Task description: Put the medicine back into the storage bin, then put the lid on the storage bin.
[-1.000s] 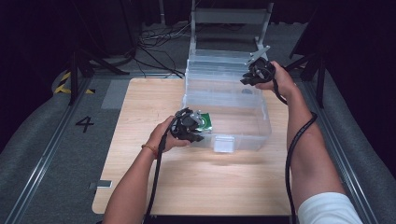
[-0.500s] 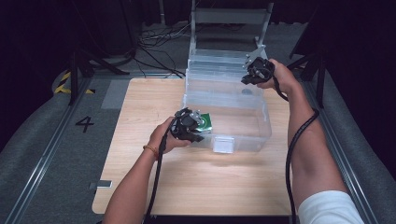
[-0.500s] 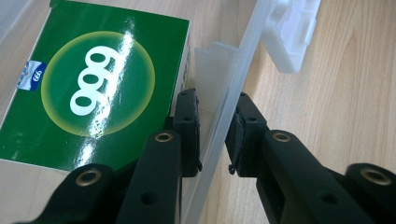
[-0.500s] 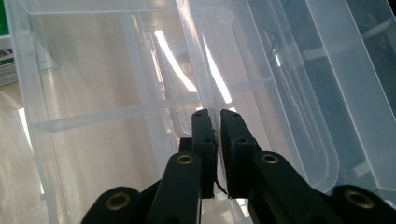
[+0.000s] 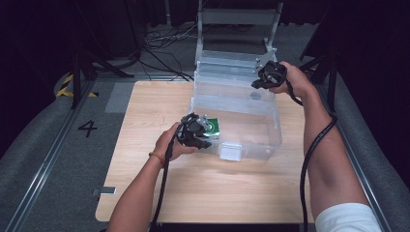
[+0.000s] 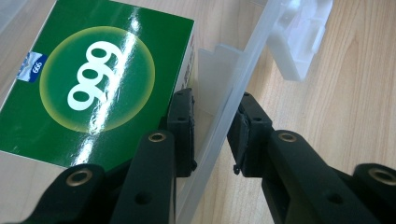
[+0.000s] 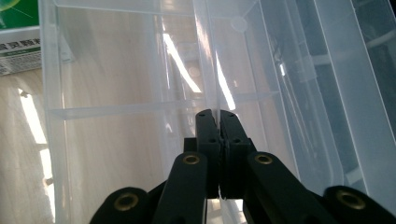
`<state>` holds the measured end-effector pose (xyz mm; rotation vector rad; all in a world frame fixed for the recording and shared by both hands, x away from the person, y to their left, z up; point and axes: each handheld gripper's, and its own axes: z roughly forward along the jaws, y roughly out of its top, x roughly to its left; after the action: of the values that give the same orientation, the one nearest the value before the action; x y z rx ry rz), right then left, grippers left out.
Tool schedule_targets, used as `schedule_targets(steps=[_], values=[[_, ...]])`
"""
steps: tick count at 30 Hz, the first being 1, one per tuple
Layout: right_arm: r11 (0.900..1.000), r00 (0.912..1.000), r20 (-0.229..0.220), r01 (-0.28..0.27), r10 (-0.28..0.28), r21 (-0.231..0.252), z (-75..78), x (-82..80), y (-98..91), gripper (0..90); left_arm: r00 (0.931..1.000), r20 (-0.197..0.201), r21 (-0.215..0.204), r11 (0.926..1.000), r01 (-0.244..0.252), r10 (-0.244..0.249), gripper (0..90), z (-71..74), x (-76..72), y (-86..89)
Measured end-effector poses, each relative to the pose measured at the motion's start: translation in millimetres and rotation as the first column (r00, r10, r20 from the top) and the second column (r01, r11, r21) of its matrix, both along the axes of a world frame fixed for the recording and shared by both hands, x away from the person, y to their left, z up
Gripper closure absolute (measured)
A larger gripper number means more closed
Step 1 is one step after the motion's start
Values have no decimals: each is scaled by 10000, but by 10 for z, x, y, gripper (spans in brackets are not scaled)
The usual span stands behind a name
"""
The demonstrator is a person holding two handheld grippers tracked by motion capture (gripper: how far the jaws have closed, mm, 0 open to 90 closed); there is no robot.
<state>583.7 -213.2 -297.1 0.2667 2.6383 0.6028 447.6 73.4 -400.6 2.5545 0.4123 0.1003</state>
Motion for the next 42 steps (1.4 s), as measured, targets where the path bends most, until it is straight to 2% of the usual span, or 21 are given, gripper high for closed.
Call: schedule_targets(steps=[18, 23, 31, 36, 42], values=[[9989, 9990, 66, -448, 449, -119, 176, -269, 41, 900, 9998, 85, -97, 9997, -202, 203, 711, -14, -29, -2], [9977, 9981, 38, -606, 607, -316, 228, -343, 71, 900, 9995, 101, -99, 9995, -300, 301, 710, -17, -46, -1], [9957, 9972, -51, -754, 753, -539, 272, -443, 94, 900, 9991, 104, -170, 9991, -399, 401, 705, -22, -61, -3], [9958, 9975, 25, -697, 699, -594, 288, -519, 115, 900, 9989, 115, -208, 9987, -462, 464, 703, -25, -82, -4], [9939, 9960, 44, -886, 890, -653, 305, -587, 116, 900, 9988, 148, -208, 9987, -465, 468, 700, -26, -101, -3]])
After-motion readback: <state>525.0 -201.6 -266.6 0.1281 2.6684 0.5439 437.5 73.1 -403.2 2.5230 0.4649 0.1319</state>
